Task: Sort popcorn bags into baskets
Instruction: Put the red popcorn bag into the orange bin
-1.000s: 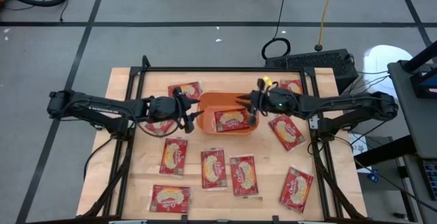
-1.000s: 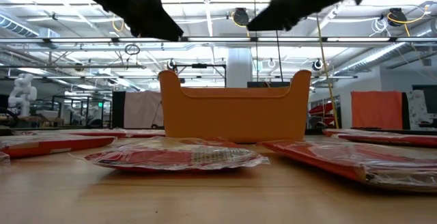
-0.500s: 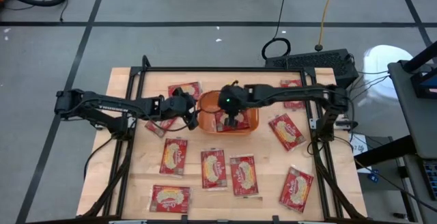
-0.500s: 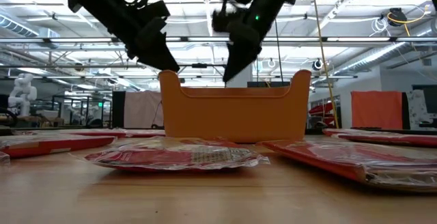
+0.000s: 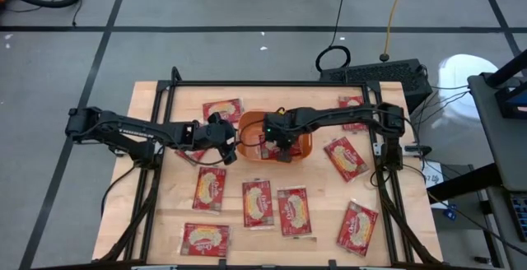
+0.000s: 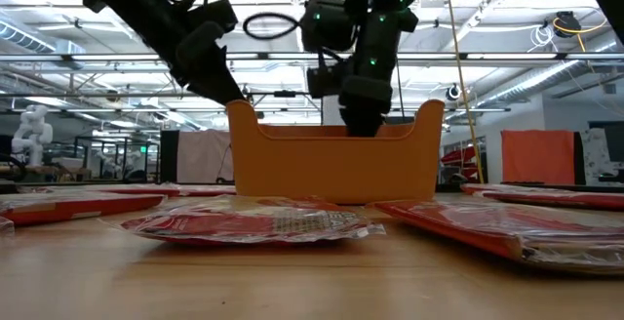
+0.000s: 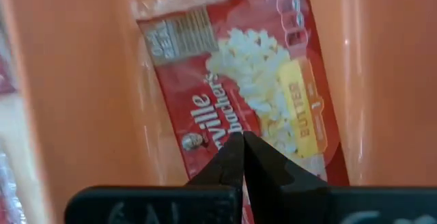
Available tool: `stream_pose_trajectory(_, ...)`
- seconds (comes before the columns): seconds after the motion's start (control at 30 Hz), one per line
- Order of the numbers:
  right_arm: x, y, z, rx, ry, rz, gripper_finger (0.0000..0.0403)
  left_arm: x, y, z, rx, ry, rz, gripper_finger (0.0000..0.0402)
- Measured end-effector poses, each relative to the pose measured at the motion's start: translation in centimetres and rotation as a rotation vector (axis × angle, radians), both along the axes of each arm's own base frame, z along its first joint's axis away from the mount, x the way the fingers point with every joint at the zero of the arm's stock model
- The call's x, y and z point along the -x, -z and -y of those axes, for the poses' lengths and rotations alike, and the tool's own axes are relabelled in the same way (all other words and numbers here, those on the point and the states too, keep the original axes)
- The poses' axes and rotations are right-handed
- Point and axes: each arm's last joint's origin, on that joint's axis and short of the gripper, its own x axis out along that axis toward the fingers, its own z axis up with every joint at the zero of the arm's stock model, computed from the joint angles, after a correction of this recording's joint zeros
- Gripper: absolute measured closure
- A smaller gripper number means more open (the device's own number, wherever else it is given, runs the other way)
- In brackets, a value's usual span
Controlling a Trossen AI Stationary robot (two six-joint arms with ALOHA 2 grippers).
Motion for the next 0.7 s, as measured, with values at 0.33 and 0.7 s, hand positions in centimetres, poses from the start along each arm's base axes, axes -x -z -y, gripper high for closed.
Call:
stream_pose_trajectory(0.33,0.5,1.7,0.1,0.048,0.032,0.005,0.0402,-0.7,0.9,0.0,0.022,-0.008,-0.011,0.0183)
stream_pose_trajectory(0.7,0.2,3.0,0.1,0.057,0.046,0.107,0.0403,-0.8,0.8,0.0,0.036,-0.019,0.007,0.0183)
